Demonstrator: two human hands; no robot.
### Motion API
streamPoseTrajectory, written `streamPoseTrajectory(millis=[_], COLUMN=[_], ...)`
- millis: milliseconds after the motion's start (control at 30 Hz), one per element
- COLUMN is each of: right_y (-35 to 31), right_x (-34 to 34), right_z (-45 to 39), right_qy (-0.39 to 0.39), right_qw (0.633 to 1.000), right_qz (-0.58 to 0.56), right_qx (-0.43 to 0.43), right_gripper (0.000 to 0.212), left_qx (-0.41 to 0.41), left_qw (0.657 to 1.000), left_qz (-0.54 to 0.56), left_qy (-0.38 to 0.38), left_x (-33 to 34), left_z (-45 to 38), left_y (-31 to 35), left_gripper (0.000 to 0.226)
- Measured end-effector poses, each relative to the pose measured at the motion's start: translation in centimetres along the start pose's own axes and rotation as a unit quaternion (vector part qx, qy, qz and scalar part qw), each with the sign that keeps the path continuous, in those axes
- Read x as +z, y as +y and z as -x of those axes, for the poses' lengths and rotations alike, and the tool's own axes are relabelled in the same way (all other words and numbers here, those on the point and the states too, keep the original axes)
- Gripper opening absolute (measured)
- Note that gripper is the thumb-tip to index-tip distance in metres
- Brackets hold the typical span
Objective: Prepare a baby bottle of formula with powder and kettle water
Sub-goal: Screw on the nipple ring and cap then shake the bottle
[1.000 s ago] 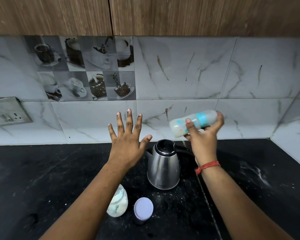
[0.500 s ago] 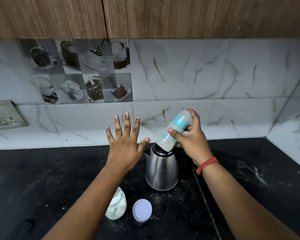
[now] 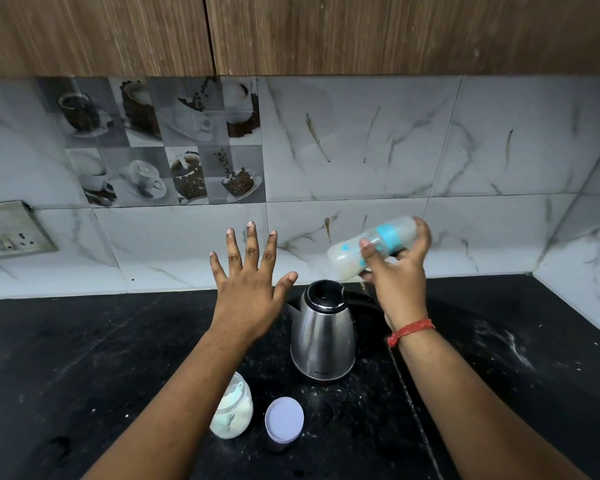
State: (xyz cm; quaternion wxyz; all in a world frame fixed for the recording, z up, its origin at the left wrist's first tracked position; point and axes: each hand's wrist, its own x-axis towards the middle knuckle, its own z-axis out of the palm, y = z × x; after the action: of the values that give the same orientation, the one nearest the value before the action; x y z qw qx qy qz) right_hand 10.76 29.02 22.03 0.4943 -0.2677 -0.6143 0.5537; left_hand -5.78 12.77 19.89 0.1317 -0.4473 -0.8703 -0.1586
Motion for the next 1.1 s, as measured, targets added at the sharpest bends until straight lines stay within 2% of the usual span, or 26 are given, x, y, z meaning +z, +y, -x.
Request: streamPoseTrajectory(millis=[33,100,133,200,233,333,433,533,633,733,833,867,933,967,1033,1100], right_y=[-0.03,-0.23,-0.11,-0.03,0.02,-0.14,-0.06,-0.35,-0.17,-0.48,-0.23,-0.3,-0.4,-0.31,-0.12,-0.04], right_x=[-0.12,0.25,0.36,0.23,0.07,0.28,0.0,0.2,-0.09,0.04,-0.17,-0.25,0.09,0.25,0.23,-0.01], right_z=[-0.17,-0.11,-0.02,-0.05,-0.15,-0.05,-0.22,-0.12,-0.38,-0.33,-0.59,-0.66,-0.53,-0.33,-0.33,-0.57], right_qy=[0.001,-0.051,-0.051,0.021,0.027,-0.033,0.05,-0.022,0.024,-0.039,0.015,0.003,-0.068,-0.073,0.005,0.017], right_qw=[1.0,0.998,0.997,1.0,0.999,0.998,0.998,0.998,0.999,0.999,1.0,0.999,0.997,0.996,1.0,0.999], right_qz=[-0.015,0.034,0.058,0.01,-0.018,0.049,-0.005,0.053,-0.014,0.027,-0.02,-0.031,0.035,0.047,-0.01,-0.027], right_qx=[-0.001,0.005,-0.002,-0.014,-0.013,-0.012,-0.029,-0.021,-0.022,-0.008,-0.011,-0.007,0.002,-0.002,-0.01,-0.014], right_gripper=[0.08,0.083,0.084,0.083,0.082,0.084,0.084,0.085,0.081,0.081,0.081,0.08,0.081,0.083,0.081,0.079], left_qx=[-0.001,0.005,0.007,0.002,-0.002,0.001,-0.006,-0.001,-0.006,-0.002,-0.006,-0.007,-0.003,-0.001,-0.003,-0.002], left_qw=[1.0,1.0,1.0,1.0,1.0,1.0,1.0,1.0,1.0,1.0,1.0,1.0,1.0,1.0,1.0,1.0], left_qz=[0.002,-0.002,-0.004,0.002,0.003,-0.009,-0.001,-0.003,0.003,-0.002,0.003,0.003,-0.001,-0.002,0.004,0.002], left_qy=[0.001,0.002,0.001,0.002,0.002,-0.002,0.001,0.004,0.003,0.004,0.003,0.002,0.004,0.005,0.007,0.01], left_x=[-0.02,-0.04,-0.04,-0.03,-0.06,-0.11,-0.13,-0.16,-0.1,-0.13,-0.09,-0.09,-0.06,-0.04,0.06,0.07], left_z=[-0.04,-0.04,-0.04,-0.18,-0.24,-0.24,-0.41,-0.37,-0.58,-0.61,-0.69,-0.71,-0.7,-0.7,-0.82,-0.88], left_y=[0.02,0.01,-0.02,-0.07,-0.1,-0.25,-0.31,-0.35,-0.35,-0.3,-0.37,-0.3,-0.25,-0.27,-0.29,-0.24], left_gripper=[0.079,0.079,0.078,0.078,0.078,0.08,0.079,0.078,0.078,0.079,0.08,0.08,0.08,0.08,0.079,0.08])
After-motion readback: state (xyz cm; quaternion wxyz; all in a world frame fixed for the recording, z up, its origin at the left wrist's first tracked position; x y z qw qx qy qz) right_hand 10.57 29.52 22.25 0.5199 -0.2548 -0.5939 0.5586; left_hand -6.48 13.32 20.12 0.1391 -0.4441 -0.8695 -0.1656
